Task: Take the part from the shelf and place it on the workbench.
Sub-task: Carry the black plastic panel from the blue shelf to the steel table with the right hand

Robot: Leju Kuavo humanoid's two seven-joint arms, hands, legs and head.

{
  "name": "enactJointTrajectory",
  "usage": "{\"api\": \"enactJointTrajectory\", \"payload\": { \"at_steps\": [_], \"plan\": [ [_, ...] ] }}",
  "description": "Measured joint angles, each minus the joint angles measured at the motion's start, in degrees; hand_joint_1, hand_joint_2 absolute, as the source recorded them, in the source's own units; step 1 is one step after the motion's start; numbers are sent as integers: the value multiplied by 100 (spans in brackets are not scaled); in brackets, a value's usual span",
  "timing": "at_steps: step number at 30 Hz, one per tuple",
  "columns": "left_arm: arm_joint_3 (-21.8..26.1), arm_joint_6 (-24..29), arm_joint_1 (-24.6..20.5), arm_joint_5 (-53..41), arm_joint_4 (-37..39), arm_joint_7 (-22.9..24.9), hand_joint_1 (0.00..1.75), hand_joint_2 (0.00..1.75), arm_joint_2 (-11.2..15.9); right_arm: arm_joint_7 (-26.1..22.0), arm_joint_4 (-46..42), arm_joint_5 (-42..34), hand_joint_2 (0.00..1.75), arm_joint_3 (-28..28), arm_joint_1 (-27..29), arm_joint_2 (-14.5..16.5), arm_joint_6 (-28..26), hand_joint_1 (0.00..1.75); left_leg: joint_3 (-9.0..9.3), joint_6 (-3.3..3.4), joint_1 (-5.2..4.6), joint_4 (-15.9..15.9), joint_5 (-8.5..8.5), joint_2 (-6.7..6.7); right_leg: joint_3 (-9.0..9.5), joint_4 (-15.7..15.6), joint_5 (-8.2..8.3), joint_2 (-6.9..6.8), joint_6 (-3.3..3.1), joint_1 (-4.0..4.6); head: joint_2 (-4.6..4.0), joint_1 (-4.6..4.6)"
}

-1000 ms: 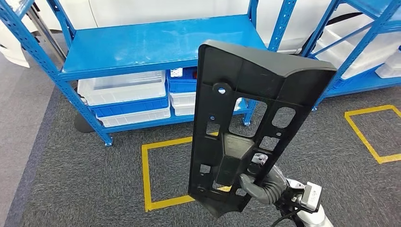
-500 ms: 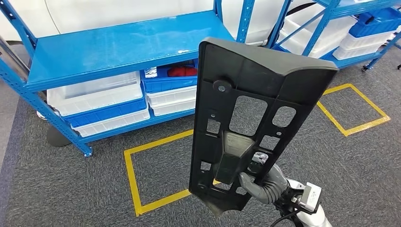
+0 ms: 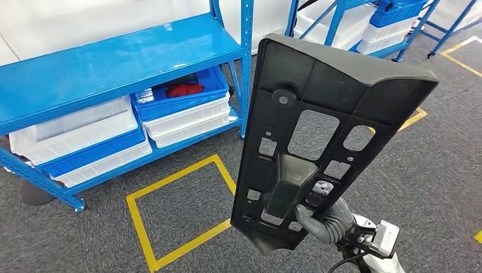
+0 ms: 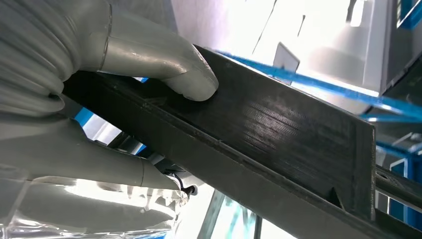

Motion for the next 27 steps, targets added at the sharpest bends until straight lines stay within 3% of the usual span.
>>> {"api": "enactJointTrajectory", "payload": {
  "at_steps": [1, 2, 4, 6, 8, 10, 11, 13, 15, 16, 17, 19, 21, 23, 25, 26, 27],
  "plan": [
    [1, -6, 12, -10, 1, 0, 0, 175, 3, -14, -33, 13, 175, -15, 49, 3, -20, 175, 55, 13, 2, -166, 19, -101, -48, 20, 17, 54, 39, -1, 0, 0],
    [1, -10, 18, -16, 1, -2, 0, 175, 6, -45, -83, 30, 175, -30, 116, 6, -49, 175, 61, 24, -5, -212, -7, -118, -94, 29, 42, 108, 83, -5, 0, 0],
    [3, -32, 13, -28, 1, 21, 0, 175, 7, -133, -208, 70, 175, -66, 319, 14, -100, 175, 60, 81, 6, -257, 23, -9, -144, 29, 75, 163, 160, -19, 0, 0],
    [5, -90, 4, -50, 1, 100, 0, 175, 20, -237, -328, 106, 175, -109, 515, 22, -128, 175, 70, 147, 31, -306, 71, 131, -254, 255, -79, -62, 210, -9, 0, 2],
    [8, -144, 4, -72, 1, 188, 0, 175, 38, -290, -376, 132, 175, -132, 603, 35, -142, 175, 64, 175, 16, -318, 86, 301, -556, 907, -439, -371, 250, -14, 0, 4],
    [9, -171, 5, -83, 1, 245, 0, 175, 48, -292, -380, 149, 175, -133, 662, 61, -151, 175, 55, 179, -4, -315, 84, 480, -831, 1533, -668, -475, 290, -42, 0, 4],
    [9, -178, 4, -85, 1, 263, 0, 175, 52, -289, -381, 160, 175, -133, 692, 72, -155, 175, 54, 176, -8, -314, 80, 564, -836, 1587, -640, -499, 303, -55, 0, 4],
    [9, -182, 4, -90, 1, 272, 0, 175, 57, -285, -402, 180, 175, -134, 719, 77, -168, 175, 66, 155, -8, -311, 66, 707, -484, 1015, -336, -597, 311, -76, 0, 4],
    [9, -177, 8, -95, -1, 242, 0, 175, 65, -315, -431, 166, 175, -141, 726, 77, -186, 175, 88, 107, -28, -304, 43, 818, -67, 279, -130, -792, 244, -48, 0, 4],
    [10, -163, 12, -93, -1, 217, 0, 175, 71, -353, -436, 149, 175, -146, 732, 76, -189, 175, 98, 76, -39, -302, 33, 861, 30, 91, -103, -848, 197, -26, 0, 3],
    [13, -142, 14, -88, -2, 179, 0, 175, 78, -409, -428, 128, 175, -151, 735, 75, -185, 175, 107, 40, -51, -306, 28, 903, 41, 39, -122, -854, 141, -1, 0, 3],
    [30, -77, 8, -68, -5, 58, 0, 175, 90, -504, -391, 102, 175, -157, 723, 73, -160, 175, 124, -34, -48, -314, 13, 976, 17, 23, -92, -735, 55, -1, 0, 2],
    [66, 2, 9, -12, -10, -141, 0, 175, 113, -522, -326, 60, 175, -151, 633, 75, -91, 175, 50, -89, -28, -110, -149, 801, 9, -20, -50, -620, -36, -21, 0, 2],
    [127, 77, 19, 74, -10, -361, 0, 175, 129, -476, -224, -11, 175, -129, 454, 77, 6, 175, -254, -107, -13, 549, -522, 496, -18, -40, -15, -506, -101, -19, 0, 2],
    [192, 126, 17, 124, -10, -493, 0, 175, 129, -416, -107, -74, 175, -110, 289, 77, 69, 175, -615, -104, -16, 1277, -794, 388, -49, -36, 4, -376, -127, 10, 0, 2],
    [216, 143, 13, 129, -10, -518, 0, 175, 132, -396, -56, -92, 175, -104, 234, 77, 86, 175, -685, -94, -19, 1402, -774, 373, -54, -31, 10, -309, -132, 25, 0, 2],
    [234, 157, 9, 134, -10, -529, 0, 175, 134, -383, -15, -104, 175, -97, 192, 77, 98, 175, -643, -74, -21, 1292, -637, 360, -55, -23, 15, -239, -133, 39, 0, 2]
  ]
}}
